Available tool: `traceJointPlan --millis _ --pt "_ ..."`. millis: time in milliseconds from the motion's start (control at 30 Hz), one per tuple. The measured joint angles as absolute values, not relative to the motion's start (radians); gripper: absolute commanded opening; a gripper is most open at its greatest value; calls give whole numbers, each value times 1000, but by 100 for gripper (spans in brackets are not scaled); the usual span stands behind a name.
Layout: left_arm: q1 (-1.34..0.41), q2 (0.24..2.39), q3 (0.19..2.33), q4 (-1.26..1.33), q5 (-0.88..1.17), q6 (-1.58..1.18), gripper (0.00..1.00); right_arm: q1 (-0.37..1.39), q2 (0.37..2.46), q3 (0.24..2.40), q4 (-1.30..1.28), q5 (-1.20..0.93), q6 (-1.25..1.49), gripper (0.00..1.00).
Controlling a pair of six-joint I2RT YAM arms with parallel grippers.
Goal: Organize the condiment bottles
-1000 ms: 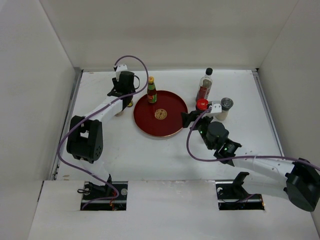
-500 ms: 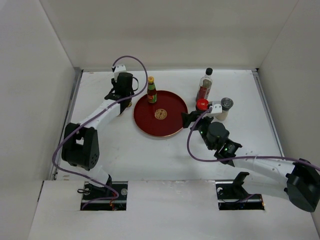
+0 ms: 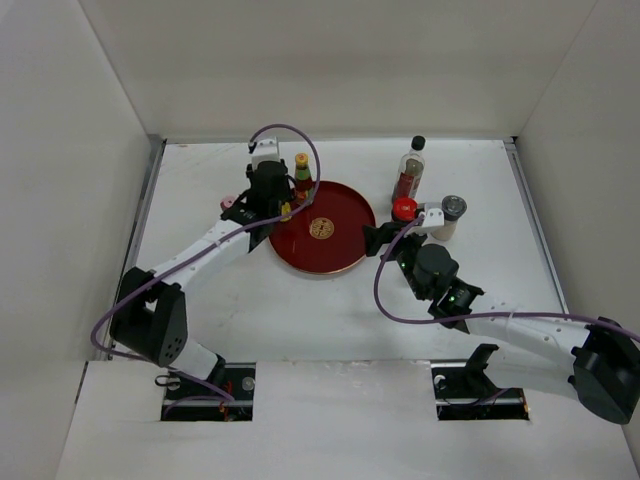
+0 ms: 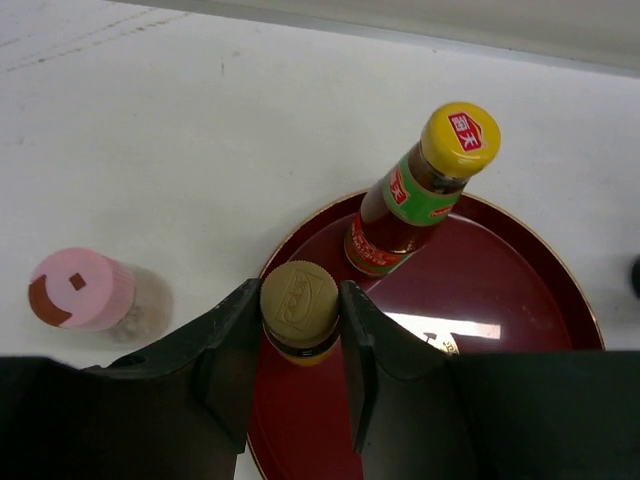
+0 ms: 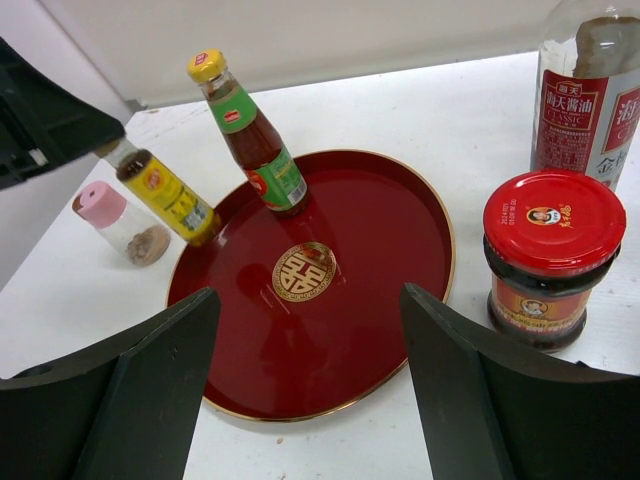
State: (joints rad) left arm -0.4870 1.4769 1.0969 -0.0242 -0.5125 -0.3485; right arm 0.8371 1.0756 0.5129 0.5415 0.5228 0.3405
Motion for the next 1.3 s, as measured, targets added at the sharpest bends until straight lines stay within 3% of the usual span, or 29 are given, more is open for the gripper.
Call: traceJointPlan --millis 467,600,767,867,1133,1300 --pt "-522 1590 1029 125 -500 -347 27 837 1076 513 543 523 340 80" --pt "-527 1601 1028 155 -511 -343 54 837 1076 513 543 523 340 80" --pt "-535 1601 1026 194 -534 -341 76 837 1076 513 543 523 340 80" --pt "-540 1584 1009 198 -551 -338 83 837 1076 513 543 523 340 80" --pt "-535 1279 860 151 -637 -351 86 837 1076 513 543 523 340 80" --pt "-429 1176 804 115 -648 -413 85 837 1076 513 544 523 340 80"
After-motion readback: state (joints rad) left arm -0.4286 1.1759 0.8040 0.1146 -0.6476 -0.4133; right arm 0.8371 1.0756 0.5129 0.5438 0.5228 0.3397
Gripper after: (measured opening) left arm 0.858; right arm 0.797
